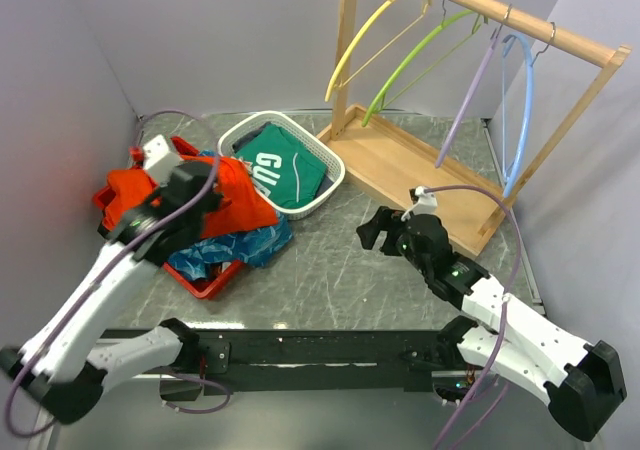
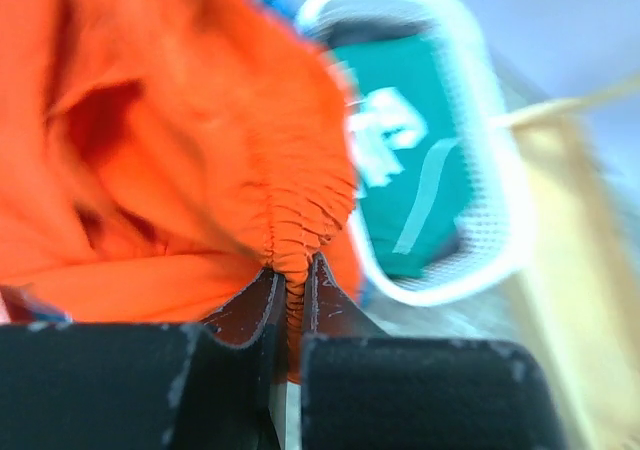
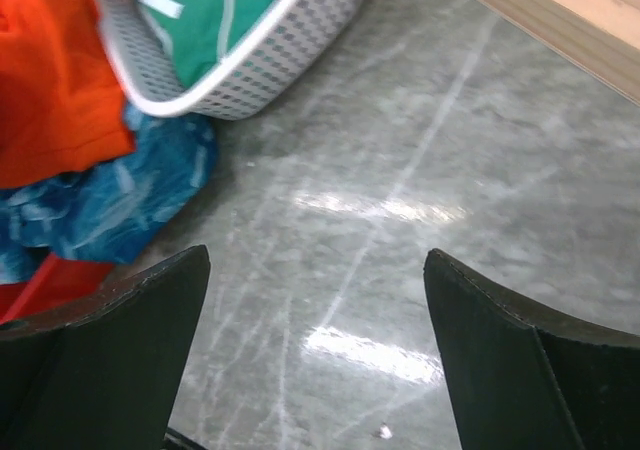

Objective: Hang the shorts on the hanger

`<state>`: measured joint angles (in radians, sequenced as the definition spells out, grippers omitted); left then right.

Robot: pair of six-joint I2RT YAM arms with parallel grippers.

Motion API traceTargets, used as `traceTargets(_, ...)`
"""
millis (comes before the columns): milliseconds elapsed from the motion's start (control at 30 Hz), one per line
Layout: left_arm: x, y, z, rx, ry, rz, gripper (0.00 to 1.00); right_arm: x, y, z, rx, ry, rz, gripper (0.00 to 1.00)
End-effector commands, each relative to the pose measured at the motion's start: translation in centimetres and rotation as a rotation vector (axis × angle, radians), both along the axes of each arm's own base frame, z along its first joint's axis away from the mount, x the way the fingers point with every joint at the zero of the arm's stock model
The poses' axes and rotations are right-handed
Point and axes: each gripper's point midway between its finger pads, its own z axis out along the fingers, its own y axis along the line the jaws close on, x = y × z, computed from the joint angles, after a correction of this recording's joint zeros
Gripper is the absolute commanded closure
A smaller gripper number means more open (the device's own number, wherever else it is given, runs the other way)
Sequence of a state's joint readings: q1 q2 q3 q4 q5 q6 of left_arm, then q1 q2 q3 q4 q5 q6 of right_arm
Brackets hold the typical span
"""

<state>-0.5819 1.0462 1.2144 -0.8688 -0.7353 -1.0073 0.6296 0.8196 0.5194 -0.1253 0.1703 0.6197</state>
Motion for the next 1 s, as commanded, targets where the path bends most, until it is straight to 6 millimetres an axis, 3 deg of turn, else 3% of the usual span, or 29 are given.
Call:
traceTargets(0,-0.6,-2.0,7.8,0.022,-0.186,-0.264,0.99,1.3,2.6,5.2,0.081,-0.124,0.091,0.06)
traceTargets(33,-1.2,-3.2,10.1,-0.016,-0.251,-0.350,0.99,1.3,3.0,5.4,0.084,-0.124,0.105,0.06)
traceTargets(100,-2.0,-4.1,12.5,0.004,-0.329,-0.458,0.99,1.3,3.9,6.7,0.102,-0.147,0.139,0.07)
traceTargets(133,-2.7,-4.3,14.7,-0.015,-0.409,-0.495,0.99,1.3,4.3,6.9,0.103,-0.149,0.152,0.07)
traceTargets(267,-4.7,-5.5,18.4,-0.042,-0.542,-0.620,0.99,0.8,6.2,9.8,0.128,-0.195,0.211,0.07)
traceTargets(467,-6.7,-6.5,23.0,-0.055,-0.691,-0.731,0.99,0.0,9.7,13.2,0.178,-0.253,0.280,0.08)
traceTargets(700,-9.5,-6.6,28.0,-0.066,-0.851,-0.814,0.99,-1.5,14.6,14.7,0.249,-0.240,0.368,0.08)
traceTargets(733,-10.0,-6.8,28.8,-0.069,-0.876,-0.834,0.99,-1.8,15.6,14.2,0.244,-0.222,0.385,0.08)
traceTargets(767,-10.2,-6.7,29.4,-0.069,-0.893,-0.838,0.99,-2.0,16.4,15.0,0.269,-0.222,0.397,0.08)
traceTargets(833,-10.7,-6.8,30.7,-0.074,-0.929,-0.851,0.99,-2.1,17.8,14.5,0.277,-0.194,0.421,0.08)
traceTargets(967,-11.2,-7.1,32.0,-0.070,-0.957,-0.879,0.99,-3.5,20.4,15.5,0.319,-0.180,0.476,0.09)
